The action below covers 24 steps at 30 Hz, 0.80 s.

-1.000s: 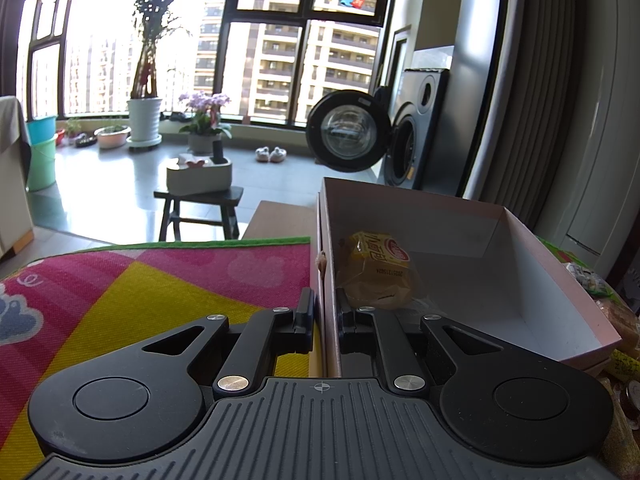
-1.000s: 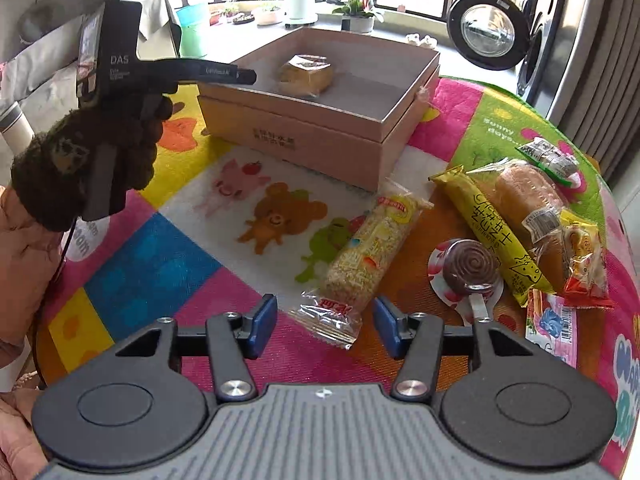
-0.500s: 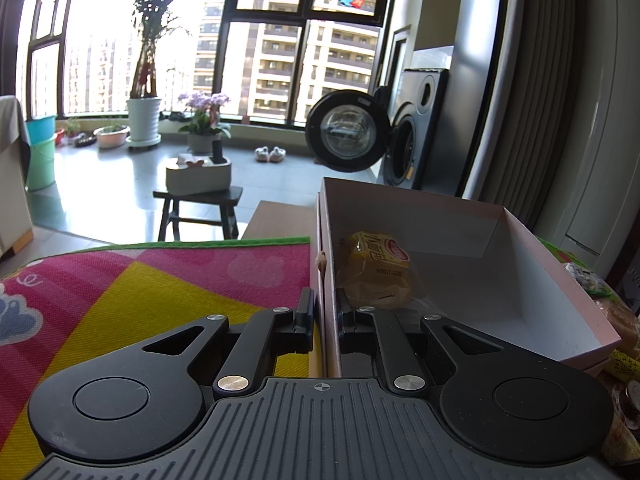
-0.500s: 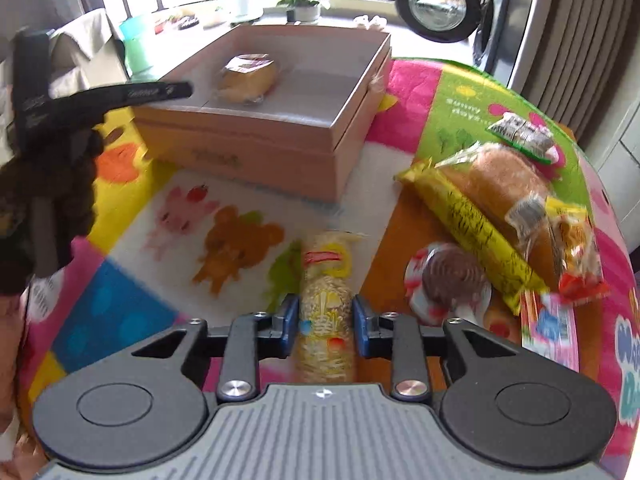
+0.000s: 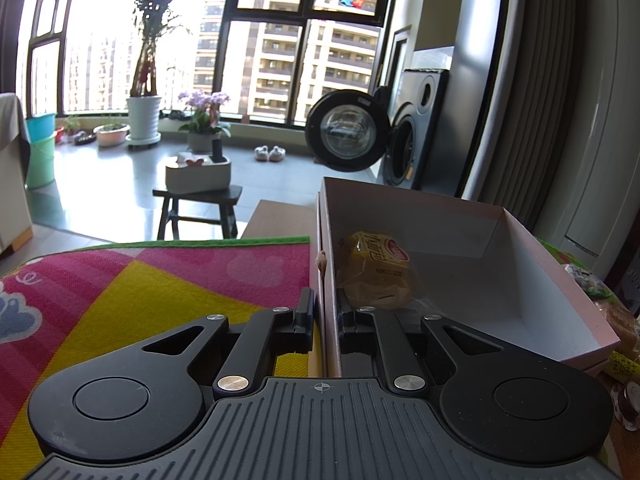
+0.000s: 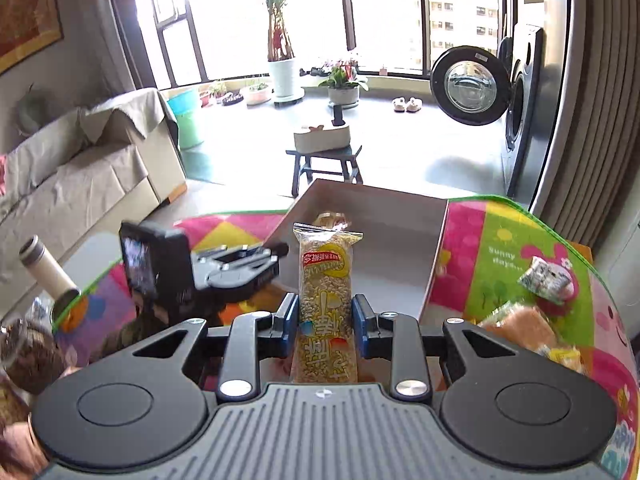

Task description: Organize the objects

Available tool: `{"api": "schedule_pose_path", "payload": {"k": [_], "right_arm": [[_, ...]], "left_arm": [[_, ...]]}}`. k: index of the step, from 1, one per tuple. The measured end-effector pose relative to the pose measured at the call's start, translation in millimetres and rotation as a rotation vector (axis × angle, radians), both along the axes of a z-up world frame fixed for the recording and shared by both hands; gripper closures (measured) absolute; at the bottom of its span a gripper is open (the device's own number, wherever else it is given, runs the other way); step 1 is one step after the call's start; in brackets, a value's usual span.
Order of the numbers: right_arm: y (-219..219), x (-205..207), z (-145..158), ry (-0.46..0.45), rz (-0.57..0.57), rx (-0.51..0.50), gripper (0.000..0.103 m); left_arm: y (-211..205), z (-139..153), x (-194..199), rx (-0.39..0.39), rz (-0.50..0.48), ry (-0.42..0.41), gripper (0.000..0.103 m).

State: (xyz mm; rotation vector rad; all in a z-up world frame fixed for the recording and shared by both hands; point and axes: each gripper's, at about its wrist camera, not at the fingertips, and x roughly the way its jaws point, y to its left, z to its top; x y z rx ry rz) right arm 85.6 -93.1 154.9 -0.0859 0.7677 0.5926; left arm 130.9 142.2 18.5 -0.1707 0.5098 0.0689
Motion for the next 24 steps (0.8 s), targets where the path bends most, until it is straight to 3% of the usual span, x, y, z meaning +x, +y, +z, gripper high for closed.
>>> {"api": "schedule_pose_path", "payload": {"k": [6,12,15,19,24], "right_arm": [[39,95,-39,0.067,-0.156,-0.008,0.075],[45,137,-81,0.098,-0.244,-0.059,0.075],[39,136,-87,0.097,-0.266,-0.061,0.073],[12,117,-72,0.082,-0.259,-0.025,0.071],[-49,62,-49,-0.025,-0.276,-0.045,0.06]], "left_arm": [[0,0,0,0.0,0.0,0.0,0.091],[-2,-1,1,-0.005,-0.001,0.001,0.09],[-2,-1,1,-0.006,-0.002,0.001,0.09],[-5,-1,1,-0.009,-0.003,0.001,0.09],[-6,-1,1,-0.009,-0.003,0.002,0.09]]}}
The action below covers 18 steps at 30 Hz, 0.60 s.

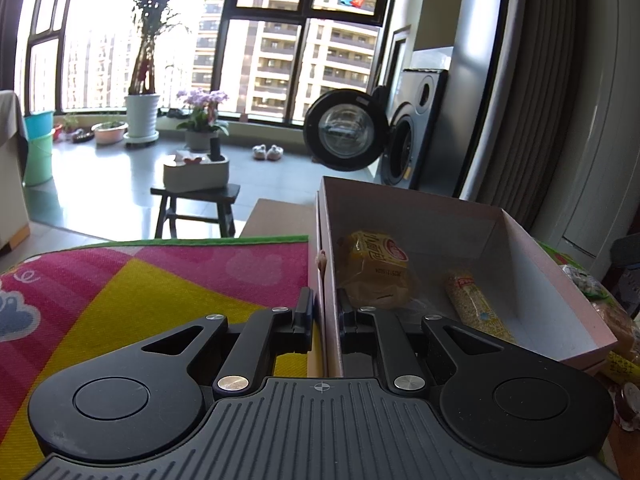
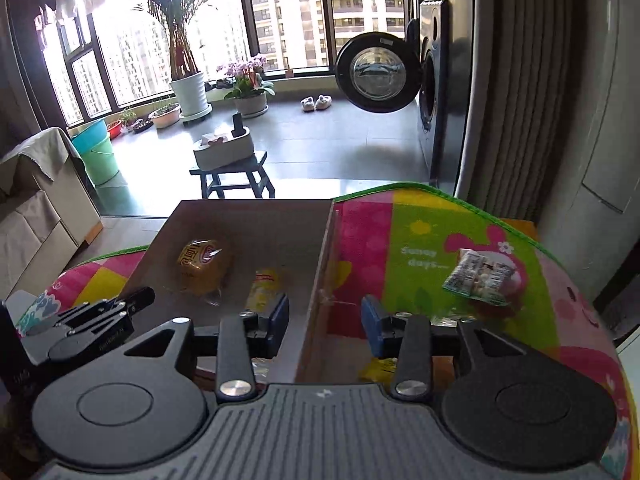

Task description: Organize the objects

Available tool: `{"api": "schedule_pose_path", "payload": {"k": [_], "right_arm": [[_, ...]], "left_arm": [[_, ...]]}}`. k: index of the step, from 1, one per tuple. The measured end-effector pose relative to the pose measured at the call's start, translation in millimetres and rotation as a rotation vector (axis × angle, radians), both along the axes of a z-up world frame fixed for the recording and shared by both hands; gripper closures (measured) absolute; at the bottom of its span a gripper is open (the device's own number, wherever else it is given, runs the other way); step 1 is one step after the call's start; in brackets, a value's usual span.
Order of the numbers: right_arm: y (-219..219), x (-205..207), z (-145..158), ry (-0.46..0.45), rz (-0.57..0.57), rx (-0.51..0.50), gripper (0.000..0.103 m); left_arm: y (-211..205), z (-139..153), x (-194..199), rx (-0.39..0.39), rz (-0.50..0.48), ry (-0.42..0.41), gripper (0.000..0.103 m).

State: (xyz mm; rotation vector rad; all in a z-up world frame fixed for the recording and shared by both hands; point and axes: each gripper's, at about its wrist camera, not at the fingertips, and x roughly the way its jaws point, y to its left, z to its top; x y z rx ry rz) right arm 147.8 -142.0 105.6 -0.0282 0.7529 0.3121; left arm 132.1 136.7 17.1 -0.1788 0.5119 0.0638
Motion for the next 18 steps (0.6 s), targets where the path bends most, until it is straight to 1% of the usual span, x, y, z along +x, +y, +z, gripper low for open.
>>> {"api": "schedule_pose_path", "payload": {"k": [2,4,6,9,11,14,16,17,18], "right_arm": [[-26,-22,3,-0.034,-0.018,-0.036,0.056],[-47,-41,-2,-0.039,-0.042,-0.061,0.054],[-73,-59,-12,-0.028,-0.074,-0.078,0.051],[-97,-79,-29,-0.022,-0.113,-0.116,0.048],[-108,-86,-41,0.004,-0.126,-0.111,0.048],[-116,-90,-58,0.062,-0.137,-0.078,0.048],[-115,-87,-66,0.082,-0.134,-0.07,0.043],[-115,-86,-70,0.089,-0.131,-0.067,0.039],[-114,-84,-73,0.096,-0.13,-0.066,0.037]], "left_arm": [[0,0,0,0.0,0.0,0.0,0.09],[1,0,0,0.0,0.0,0.0,0.09],[0,0,0,0.0,0.0,0.0,0.09],[0,0,0,0.001,0.001,0.0,0.09],[-1,0,-1,0.002,0.001,-0.001,0.09],[-1,0,-1,0.002,0.001,-0.001,0.09],[-2,0,0,0.002,0.001,-0.001,0.09],[-2,0,0,0.001,0.001,-0.001,0.09],[-1,0,-1,0.001,0.001,-0.001,0.09]]}}
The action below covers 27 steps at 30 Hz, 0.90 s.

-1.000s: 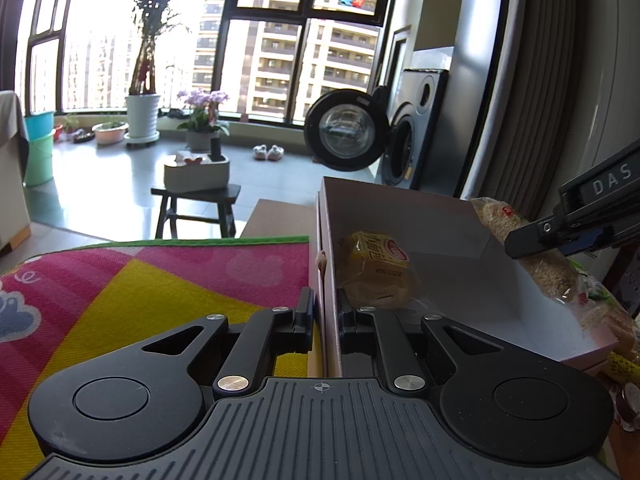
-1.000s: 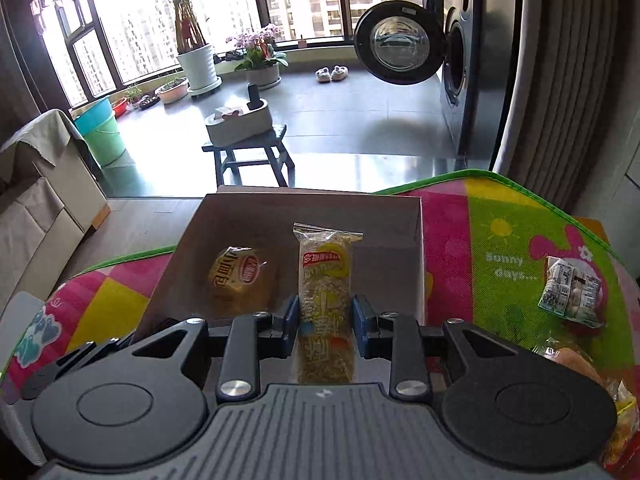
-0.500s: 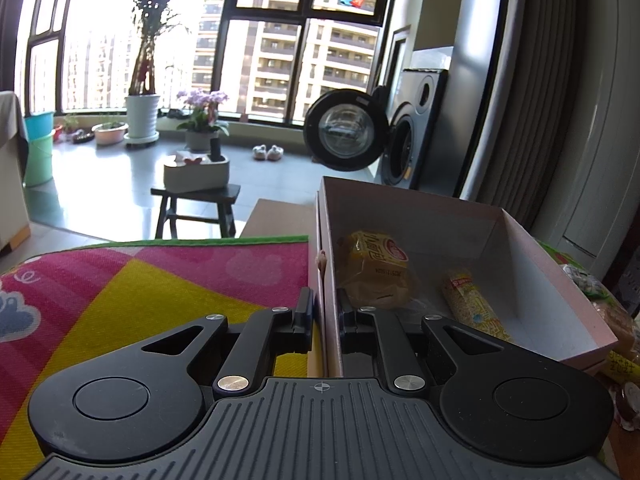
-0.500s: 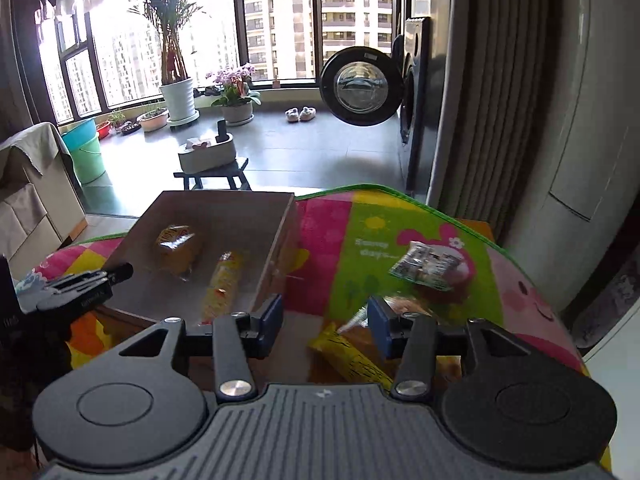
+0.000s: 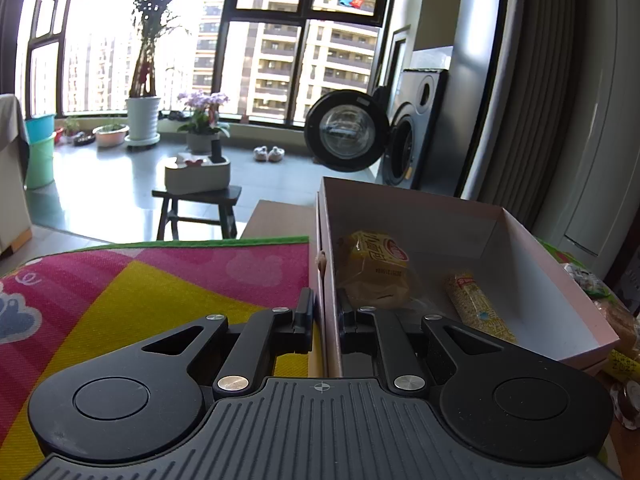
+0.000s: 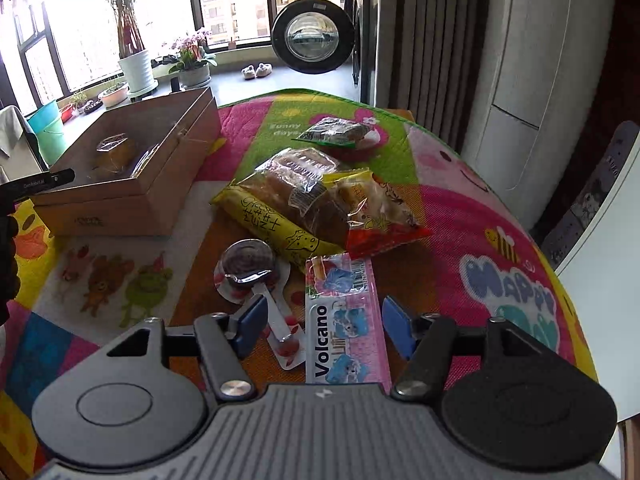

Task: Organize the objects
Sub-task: 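Grasp the pink Volcano box with the right tool and place it in the box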

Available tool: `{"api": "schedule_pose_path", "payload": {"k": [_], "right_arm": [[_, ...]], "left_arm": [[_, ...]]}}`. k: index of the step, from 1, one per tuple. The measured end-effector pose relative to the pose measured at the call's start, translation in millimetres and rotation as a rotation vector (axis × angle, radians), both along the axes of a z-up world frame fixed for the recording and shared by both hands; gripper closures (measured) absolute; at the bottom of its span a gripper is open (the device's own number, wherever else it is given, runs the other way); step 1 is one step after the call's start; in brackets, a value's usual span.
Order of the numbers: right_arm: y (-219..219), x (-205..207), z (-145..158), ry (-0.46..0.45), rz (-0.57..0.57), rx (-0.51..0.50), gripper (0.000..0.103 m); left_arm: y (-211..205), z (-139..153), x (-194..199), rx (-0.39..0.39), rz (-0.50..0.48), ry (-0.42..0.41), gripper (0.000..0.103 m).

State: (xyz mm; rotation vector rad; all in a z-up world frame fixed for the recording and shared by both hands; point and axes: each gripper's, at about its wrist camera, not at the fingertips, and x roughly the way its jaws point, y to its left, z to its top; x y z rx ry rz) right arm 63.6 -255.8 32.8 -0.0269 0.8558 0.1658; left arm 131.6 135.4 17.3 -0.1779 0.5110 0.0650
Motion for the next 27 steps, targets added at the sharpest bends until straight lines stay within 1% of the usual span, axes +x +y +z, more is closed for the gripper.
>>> {"api": "schedule_pose_path", "payload": {"k": [4,10,14,16,17,18,19,20,21,24,27], "right_arm": [[6,5,-9,0.004,-0.002,-0.025,0.036],[3,6,-10,0.009,0.005,-0.032,0.035],[-4,10,-14,0.023,-0.02,-0.04,0.035],[-8,14,-19,0.045,-0.036,-0.039,0.035],[-9,14,-21,0.06,-0.039,-0.033,0.037],[-9,14,-22,0.074,-0.036,-0.03,0.045],[-8,11,-21,0.082,-0.027,-0.032,0.05],[-6,8,-19,0.091,-0.017,-0.036,0.058],[-2,3,-17,0.102,-0.008,-0.053,0.06],[11,-13,-9,0.132,0.026,-0.109,0.06],[26,-30,11,0.125,0.078,-0.124,0.06]], "left_arm": [[0,0,0,0.0,0.0,0.0,0.09],[-1,0,0,0.0,0.0,0.0,0.09],[0,0,0,0.0,0.0,0.0,0.09],[-1,0,0,0.0,0.0,0.0,0.09],[0,0,0,0.0,0.0,0.0,0.09],[0,0,0,0.0,0.0,0.0,0.09],[0,0,0,0.0,0.0,0.0,0.09],[0,0,0,-0.001,0.0,0.0,0.09],[0,0,0,-0.001,0.0,0.0,0.09],[0,1,-1,-0.001,0.0,0.0,0.09],[0,1,-1,-0.001,0.0,0.0,0.09]]}}
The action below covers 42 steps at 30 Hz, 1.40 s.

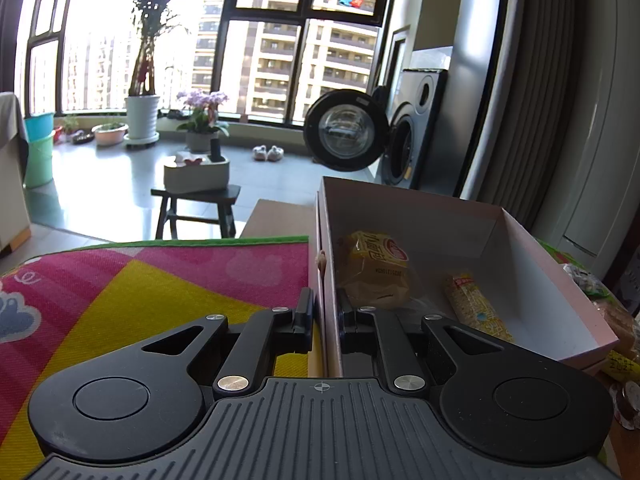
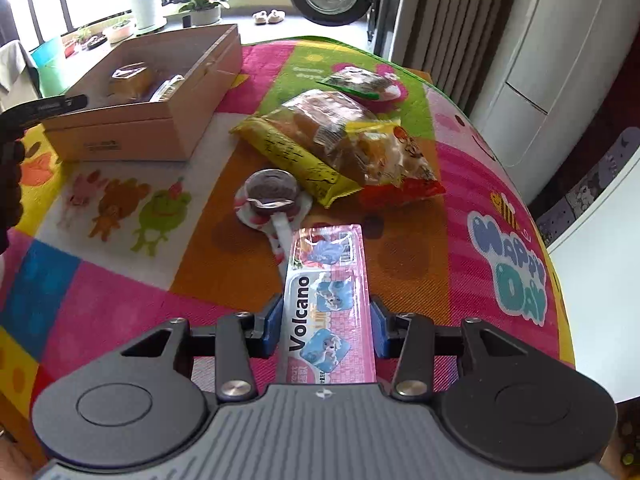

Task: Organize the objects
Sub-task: 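Grasp the pink Volcano box with the right tool and place it in the box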

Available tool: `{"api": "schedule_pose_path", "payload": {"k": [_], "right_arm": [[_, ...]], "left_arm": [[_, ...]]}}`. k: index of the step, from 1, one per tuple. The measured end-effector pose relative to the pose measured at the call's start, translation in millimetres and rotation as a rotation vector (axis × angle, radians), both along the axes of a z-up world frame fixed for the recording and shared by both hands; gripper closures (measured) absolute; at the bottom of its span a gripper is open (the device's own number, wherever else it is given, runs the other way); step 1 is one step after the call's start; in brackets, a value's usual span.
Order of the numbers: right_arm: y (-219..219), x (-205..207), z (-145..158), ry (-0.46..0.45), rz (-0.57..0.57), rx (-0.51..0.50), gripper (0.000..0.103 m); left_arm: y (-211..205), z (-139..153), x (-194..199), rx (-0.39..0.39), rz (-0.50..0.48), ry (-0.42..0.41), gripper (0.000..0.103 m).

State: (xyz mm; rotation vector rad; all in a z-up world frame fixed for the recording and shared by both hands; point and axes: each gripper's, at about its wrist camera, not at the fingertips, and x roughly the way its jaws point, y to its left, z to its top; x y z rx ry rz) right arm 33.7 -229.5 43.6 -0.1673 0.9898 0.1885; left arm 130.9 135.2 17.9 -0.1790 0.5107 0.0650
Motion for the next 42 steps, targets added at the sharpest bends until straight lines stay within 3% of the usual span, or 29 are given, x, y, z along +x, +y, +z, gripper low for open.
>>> {"api": "schedule_pose_path", "payload": {"k": [2,3,5,7,12,17,20,23,26,30,32,37,42], "right_arm": [[11,-8,22,-0.032,0.037,0.036,0.063],[17,-9,34,-0.058,0.049,0.064,0.077],[28,-6,59,-0.087,0.076,0.135,0.088],[41,0,81,-0.122,0.11,0.183,0.088],[80,18,108,-0.197,0.198,0.119,0.087],[83,6,102,-0.16,0.195,0.073,0.083],[75,-18,74,-0.053,0.237,0.008,0.049],[70,-35,41,0.049,0.237,-0.071,0.048],[49,-37,15,0.142,0.138,-0.037,0.048],[29,-31,-6,0.185,0.027,-0.005,0.045],[24,-31,-12,0.213,0.016,0.02,0.051],[39,-35,9,0.158,0.084,0.014,0.06],[73,-5,66,0.011,0.184,0.144,0.06]], "left_arm": [[0,0,0,0.0,0.0,0.0,0.09],[0,0,0,0.0,0.0,0.0,0.09],[0,0,0,-0.001,0.0,0.0,0.09],[0,0,0,-0.005,-0.001,0.0,0.09],[2,0,1,-0.013,-0.004,0.001,0.09],[2,0,0,-0.02,-0.006,0.003,0.09],[2,0,0,-0.019,-0.006,0.004,0.09],[2,1,1,-0.018,-0.006,0.003,0.09],[3,1,0,-0.019,-0.006,0.004,0.09],[3,1,0,-0.019,-0.006,0.004,0.09],[3,1,0,-0.019,-0.006,0.004,0.09],[3,1,0,-0.019,-0.006,0.004,0.09],[4,0,-1,-0.017,-0.005,0.003,0.09]]}}
